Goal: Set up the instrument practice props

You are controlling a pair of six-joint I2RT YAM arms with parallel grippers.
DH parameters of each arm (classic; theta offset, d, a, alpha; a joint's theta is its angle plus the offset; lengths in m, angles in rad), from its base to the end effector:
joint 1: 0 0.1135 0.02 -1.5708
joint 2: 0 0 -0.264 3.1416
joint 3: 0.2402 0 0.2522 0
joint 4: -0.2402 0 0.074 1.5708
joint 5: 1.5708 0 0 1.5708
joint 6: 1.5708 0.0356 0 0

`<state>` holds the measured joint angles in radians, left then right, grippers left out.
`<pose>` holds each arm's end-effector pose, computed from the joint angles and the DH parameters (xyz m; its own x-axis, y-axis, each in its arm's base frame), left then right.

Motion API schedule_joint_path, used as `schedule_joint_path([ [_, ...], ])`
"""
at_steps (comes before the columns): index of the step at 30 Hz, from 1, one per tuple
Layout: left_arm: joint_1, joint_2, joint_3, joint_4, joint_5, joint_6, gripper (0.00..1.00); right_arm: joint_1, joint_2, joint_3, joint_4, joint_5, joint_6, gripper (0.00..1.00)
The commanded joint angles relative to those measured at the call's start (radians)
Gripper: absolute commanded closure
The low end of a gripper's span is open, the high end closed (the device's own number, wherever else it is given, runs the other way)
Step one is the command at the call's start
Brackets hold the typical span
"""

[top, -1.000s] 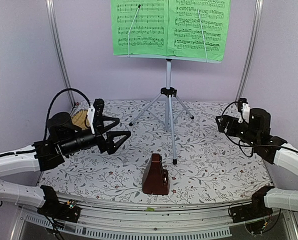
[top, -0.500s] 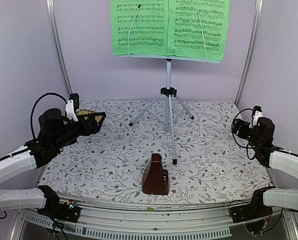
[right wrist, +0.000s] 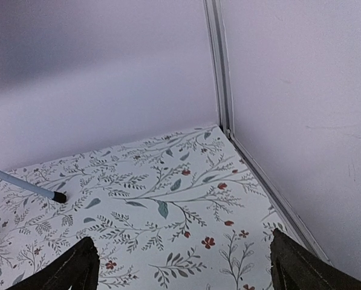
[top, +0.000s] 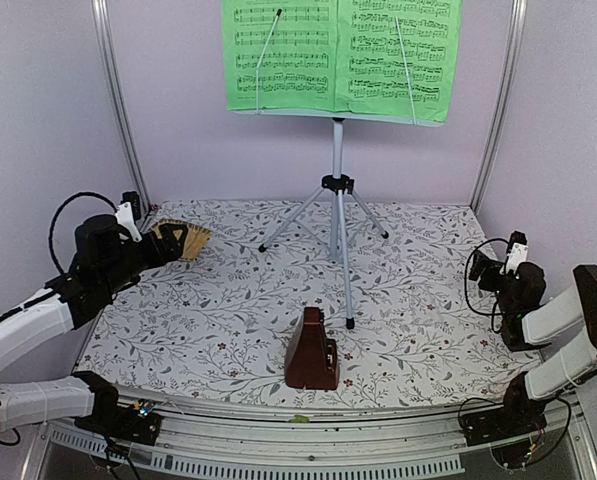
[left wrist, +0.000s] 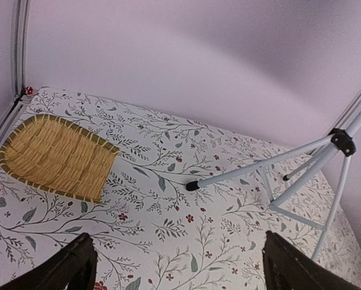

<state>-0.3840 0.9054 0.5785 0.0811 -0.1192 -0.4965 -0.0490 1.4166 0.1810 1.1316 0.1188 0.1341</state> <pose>0.2003 -0.0764 0.2727 -0.3246 -0.3789 -0.8666 0.1256 0.8909 -0.4366 0.2250 -0.0153 0.1514 -0.0805 0.1369 -0.9873 0.1788 0.9765 0.1208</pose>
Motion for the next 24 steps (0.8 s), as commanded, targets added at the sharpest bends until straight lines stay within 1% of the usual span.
schedule_joint_path([
  [1, 0.028, 0.005, 0.0, -0.032, -0.04, 0.027, 0.04, -0.005, 0.163, -0.056, 0.462, -0.099, -0.048, 0.01],
  [2, 0.031, 0.004, -0.002, -0.035, -0.046, 0.029, 0.04, -0.005, 0.17, -0.068, 0.493, -0.108, -0.052, 0.01],
  [4, 0.037, 0.007, -0.004, -0.038, -0.064, 0.034, 0.04, -0.005, 0.142, -0.046, 0.404, -0.146, -0.059, 0.01],
  [6, 0.044, 0.015, -0.008, -0.035, -0.087, 0.041, 0.04, -0.004, 0.155, -0.021, 0.389, -0.214, -0.082, 0.01],
  [7, 0.045, 0.023, -0.012, -0.028, -0.102, 0.045, 0.04, -0.005, 0.15, -0.008, 0.358, -0.221, -0.092, 0.01],
  [9, 0.05, 0.04, -0.024, -0.009, -0.14, 0.049, 0.04, -0.004, 0.143, 0.022, 0.286, -0.182, -0.084, 0.01],
  [12, 0.057, 0.07, -0.047, 0.035, -0.208, 0.064, 0.04, -0.005, 0.142, 0.026, 0.272, -0.175, -0.075, 0.01],
  [14, 0.058, 0.087, -0.063, 0.085, -0.253, 0.103, 0.04, -0.005, 0.141, 0.026, 0.273, -0.174, -0.074, 0.01],
  [19, 0.067, 0.141, -0.093, 0.186, -0.438, 0.189, 0.04, -0.005, 0.142, 0.028, 0.27, -0.181, -0.074, 0.01],
  [22, 0.084, 0.171, -0.122, 0.271, -0.47, 0.22, 0.04, -0.005, 0.141, 0.029, 0.267, -0.184, -0.076, 0.01],
  [24, 0.098, 0.198, -0.149, 0.351, -0.462, 0.247, 0.04, -0.005, 0.141, 0.029, 0.266, -0.185, -0.076, 0.01],
])
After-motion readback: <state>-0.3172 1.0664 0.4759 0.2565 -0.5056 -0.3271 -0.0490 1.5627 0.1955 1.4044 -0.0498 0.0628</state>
